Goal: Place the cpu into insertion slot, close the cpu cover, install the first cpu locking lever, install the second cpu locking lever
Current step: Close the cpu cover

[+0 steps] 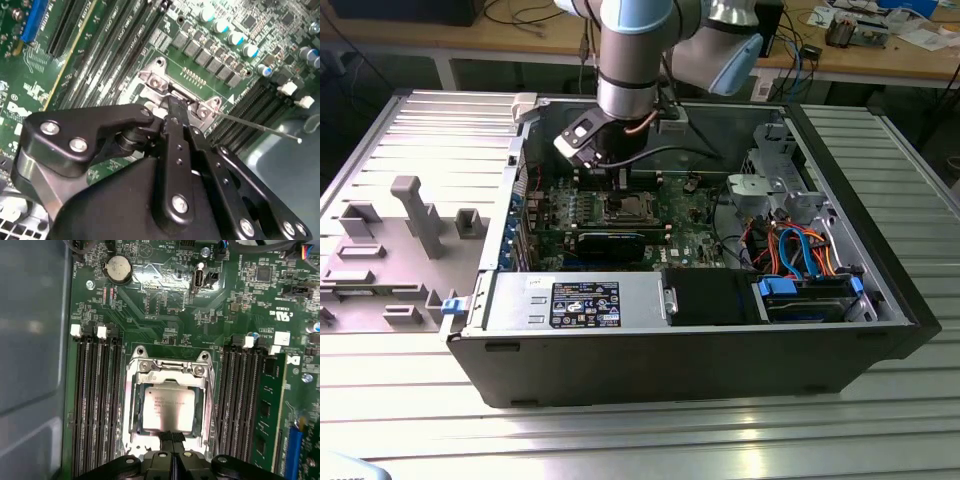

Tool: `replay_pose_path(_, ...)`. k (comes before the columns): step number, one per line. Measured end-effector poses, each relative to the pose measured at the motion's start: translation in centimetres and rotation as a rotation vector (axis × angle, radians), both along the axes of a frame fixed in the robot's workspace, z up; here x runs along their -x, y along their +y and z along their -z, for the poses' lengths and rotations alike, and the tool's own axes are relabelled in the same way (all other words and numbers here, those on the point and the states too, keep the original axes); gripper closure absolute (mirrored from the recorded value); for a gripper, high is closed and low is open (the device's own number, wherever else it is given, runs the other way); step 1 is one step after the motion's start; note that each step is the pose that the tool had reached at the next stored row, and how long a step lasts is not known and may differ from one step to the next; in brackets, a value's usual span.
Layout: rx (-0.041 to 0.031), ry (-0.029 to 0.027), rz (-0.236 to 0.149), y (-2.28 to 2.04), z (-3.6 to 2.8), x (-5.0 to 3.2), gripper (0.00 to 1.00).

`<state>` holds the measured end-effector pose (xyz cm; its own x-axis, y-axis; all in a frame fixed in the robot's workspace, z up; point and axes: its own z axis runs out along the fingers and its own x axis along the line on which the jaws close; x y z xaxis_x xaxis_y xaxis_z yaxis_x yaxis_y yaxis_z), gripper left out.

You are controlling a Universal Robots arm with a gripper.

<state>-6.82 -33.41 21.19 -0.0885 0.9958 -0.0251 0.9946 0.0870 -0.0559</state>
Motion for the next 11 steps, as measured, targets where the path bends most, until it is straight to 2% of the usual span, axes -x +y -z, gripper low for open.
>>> replay_pose_path(1,0.0004,0.0053,0.000,-0.01,0.99,-0.63,0.89)
replay_pose_path(2,-0.0035,0.0029,0.000,0.04,0.55,-1.27,0.89)
replay_pose_path(3,-0.0011,0.0053,0.000,-0.01,-0.19,-1.35,0.89)
replay_pose_path(8,-0.0018,0.0052,0.000,-0.01,-2.44,-1.38,0.89)
replay_pose_path(9,-0.0020,0.0051,0.000,-0.01,-3.34,-1.38,0.89)
replay_pose_path(11,-0.0018,0.0053,0.000,-0.01,-4.15,-1.38,0.89)
